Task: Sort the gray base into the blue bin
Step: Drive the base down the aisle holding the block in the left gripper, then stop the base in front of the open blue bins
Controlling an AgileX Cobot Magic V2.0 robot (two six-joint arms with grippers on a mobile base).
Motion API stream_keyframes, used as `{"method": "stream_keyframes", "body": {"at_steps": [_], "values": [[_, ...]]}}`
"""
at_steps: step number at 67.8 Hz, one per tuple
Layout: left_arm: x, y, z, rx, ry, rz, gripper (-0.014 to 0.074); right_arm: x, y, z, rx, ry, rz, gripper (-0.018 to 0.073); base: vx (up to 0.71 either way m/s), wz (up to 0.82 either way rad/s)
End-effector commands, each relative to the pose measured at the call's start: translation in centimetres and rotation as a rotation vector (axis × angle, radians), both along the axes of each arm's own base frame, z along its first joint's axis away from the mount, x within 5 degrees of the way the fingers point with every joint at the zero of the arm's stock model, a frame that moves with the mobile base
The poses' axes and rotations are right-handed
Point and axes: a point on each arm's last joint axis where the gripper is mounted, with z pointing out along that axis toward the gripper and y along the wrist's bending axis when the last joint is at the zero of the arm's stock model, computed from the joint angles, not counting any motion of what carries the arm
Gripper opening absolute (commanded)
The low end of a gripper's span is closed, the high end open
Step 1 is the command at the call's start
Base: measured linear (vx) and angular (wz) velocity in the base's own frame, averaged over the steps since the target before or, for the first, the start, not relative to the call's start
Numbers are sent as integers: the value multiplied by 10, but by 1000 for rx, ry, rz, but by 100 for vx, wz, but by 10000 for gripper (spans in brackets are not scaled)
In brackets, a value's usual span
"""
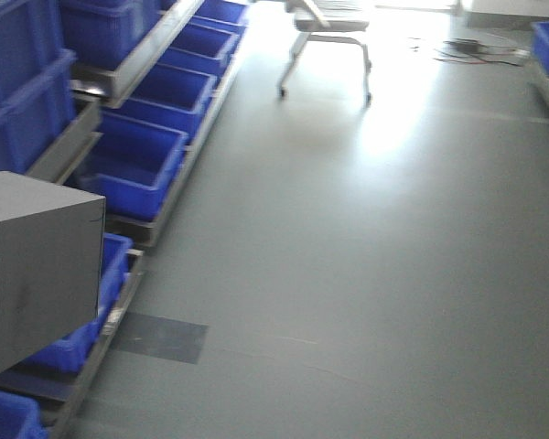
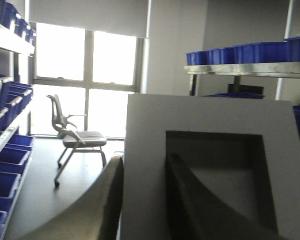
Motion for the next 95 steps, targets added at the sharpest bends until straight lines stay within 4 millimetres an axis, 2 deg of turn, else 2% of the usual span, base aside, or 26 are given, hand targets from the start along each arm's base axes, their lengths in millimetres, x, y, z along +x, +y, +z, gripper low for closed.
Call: {"method": "stream_keyframes", "body": {"at_steps": [1, 47, 95], "values": [[-2, 3, 19, -71, -111, 14, -6, 2, -1, 5, -24, -53, -4, -5, 21, 70], [-2, 3, 19, -71, -111, 14, -6, 2, -1, 5, -24, -53, -4, -5, 19, 79], [-2, 3, 19, -71, -111, 14, -6, 2, -1, 5, -24, -53, -4, -5, 13, 56]]}}
